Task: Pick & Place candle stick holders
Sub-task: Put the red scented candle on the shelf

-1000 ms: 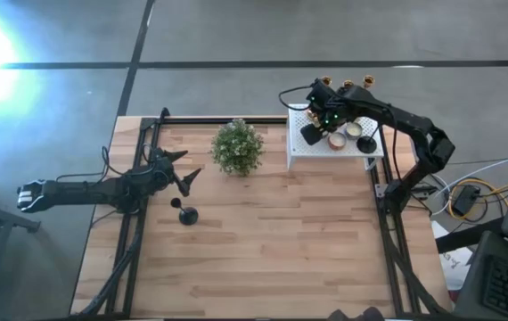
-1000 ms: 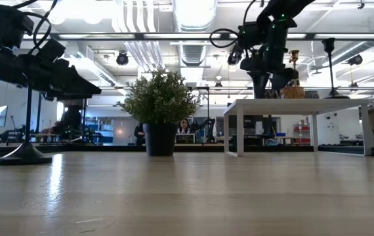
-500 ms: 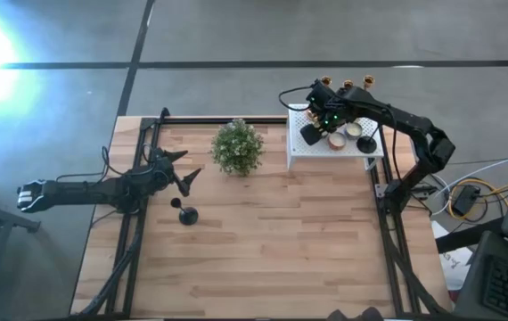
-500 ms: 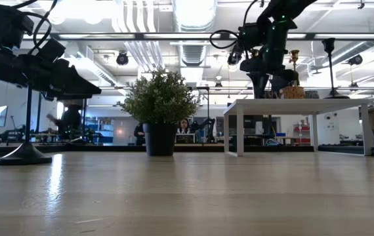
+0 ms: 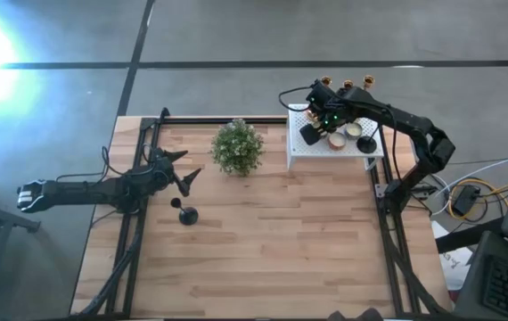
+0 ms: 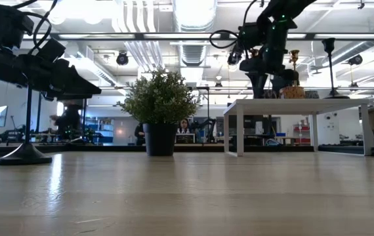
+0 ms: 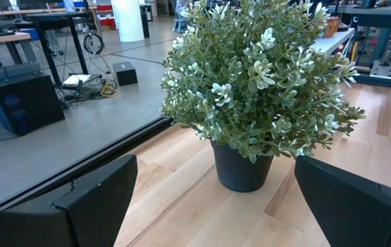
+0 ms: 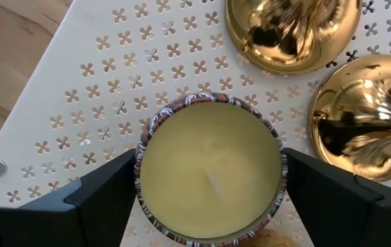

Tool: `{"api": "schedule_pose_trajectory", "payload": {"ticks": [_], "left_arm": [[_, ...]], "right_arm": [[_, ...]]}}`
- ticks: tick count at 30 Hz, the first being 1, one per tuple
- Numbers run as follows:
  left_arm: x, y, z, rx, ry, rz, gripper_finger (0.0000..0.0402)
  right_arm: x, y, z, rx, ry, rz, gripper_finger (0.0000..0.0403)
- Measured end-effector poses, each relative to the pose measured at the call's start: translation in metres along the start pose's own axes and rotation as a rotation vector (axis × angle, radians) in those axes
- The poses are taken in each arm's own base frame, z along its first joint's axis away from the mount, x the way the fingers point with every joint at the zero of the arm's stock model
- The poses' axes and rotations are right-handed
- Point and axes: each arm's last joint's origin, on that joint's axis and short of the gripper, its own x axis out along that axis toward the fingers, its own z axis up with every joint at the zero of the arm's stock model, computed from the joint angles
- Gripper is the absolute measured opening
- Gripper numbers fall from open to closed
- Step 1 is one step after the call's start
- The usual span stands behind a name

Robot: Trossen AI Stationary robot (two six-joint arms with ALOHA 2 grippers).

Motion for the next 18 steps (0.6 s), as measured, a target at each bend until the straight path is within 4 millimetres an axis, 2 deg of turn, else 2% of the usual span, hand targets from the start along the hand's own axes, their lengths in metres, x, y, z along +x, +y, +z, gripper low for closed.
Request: {"api": "schedule_pose_trajectory", "payload": {"ticks": [9,18], "left_arm": [[0.0000,0.0000,0.0000,0.000,0.000,0.000,0.0399],[0.0000,0.0000,0.0000,0.000,0.000,0.000,0.0399]], "right_arm": [[-0.0034,0.0011,-0.0015,0.014,-0.012,-0.005,0.0364],[-0.0067,0.0025,-0.0036,0.031,-0.023,-0.022,0.0366]]}}
